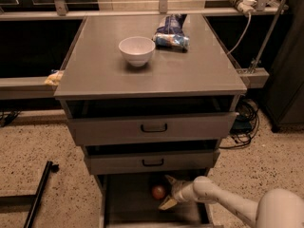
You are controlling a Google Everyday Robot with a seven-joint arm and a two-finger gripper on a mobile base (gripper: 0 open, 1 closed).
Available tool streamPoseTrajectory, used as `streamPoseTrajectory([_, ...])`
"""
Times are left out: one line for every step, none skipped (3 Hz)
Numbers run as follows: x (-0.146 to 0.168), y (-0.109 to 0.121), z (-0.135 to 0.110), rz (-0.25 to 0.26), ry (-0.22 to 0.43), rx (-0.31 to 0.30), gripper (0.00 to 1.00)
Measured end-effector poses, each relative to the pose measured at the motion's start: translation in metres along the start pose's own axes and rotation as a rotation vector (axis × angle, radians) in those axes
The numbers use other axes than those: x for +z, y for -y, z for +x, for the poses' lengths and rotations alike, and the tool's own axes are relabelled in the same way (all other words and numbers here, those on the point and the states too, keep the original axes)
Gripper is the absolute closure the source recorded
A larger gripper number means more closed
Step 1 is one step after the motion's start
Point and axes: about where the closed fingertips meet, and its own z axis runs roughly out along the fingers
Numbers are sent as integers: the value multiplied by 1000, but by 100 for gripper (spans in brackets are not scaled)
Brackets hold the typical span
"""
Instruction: Pick apple from bottom drawer and place on counter
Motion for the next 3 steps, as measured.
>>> streamPoseTrajectory([15,2,5,-18,26,-2,12])
streamPoseTrajectory([31,8,11,-34,56,-17,14])
streamPoseTrajectory([46,14,19,-45,76,-34,16])
